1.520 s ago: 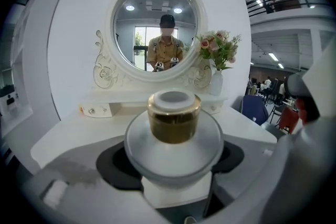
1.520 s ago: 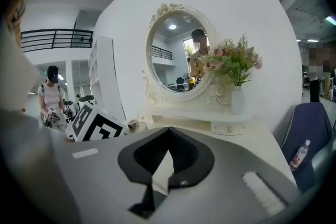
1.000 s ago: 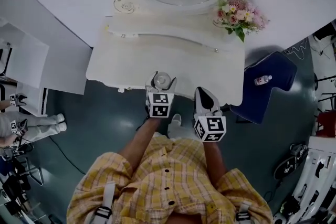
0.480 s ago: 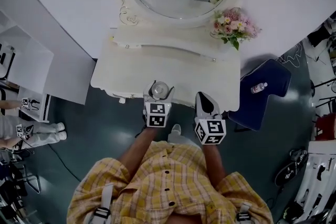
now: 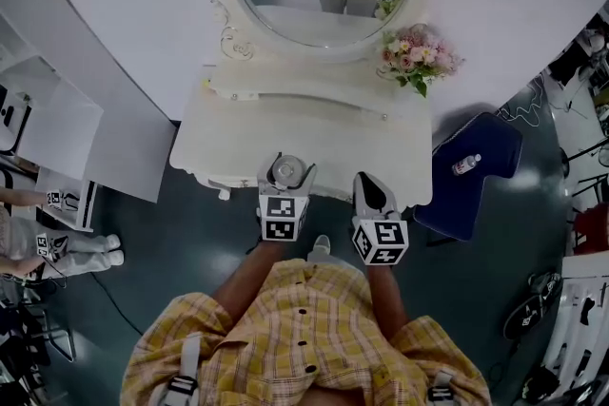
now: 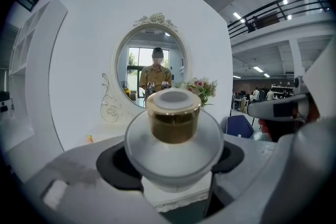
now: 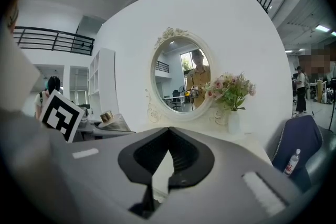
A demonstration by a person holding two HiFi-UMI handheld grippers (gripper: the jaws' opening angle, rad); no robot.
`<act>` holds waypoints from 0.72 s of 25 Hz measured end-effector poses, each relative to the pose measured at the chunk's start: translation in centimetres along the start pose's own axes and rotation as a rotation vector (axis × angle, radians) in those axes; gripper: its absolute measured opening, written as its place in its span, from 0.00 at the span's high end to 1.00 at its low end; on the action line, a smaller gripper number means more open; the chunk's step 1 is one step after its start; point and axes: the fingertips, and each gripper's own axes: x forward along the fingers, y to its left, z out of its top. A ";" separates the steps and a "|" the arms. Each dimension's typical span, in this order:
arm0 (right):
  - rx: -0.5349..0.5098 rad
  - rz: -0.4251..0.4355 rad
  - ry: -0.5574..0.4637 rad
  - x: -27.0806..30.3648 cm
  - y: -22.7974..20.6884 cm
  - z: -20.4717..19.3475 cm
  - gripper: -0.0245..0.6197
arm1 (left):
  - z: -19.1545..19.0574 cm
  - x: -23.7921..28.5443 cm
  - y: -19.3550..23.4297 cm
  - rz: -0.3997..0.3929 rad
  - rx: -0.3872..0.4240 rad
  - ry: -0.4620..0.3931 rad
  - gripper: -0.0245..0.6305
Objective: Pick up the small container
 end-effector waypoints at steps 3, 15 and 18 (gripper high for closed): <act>0.010 -0.004 -0.014 -0.5 0.2 0.5 0.96 | 1.4 -0.9 -0.2 -0.010 -0.008 -0.036 0.43; -0.002 -0.032 -0.050 -2.5 0.9 1.7 0.96 | 3.4 -3.8 -0.1 -0.004 0.012 -0.091 0.43; -0.016 -0.051 -0.064 -2.9 0.7 2.0 0.96 | 3.8 -4.4 -0.5 -0.013 0.006 -0.102 0.43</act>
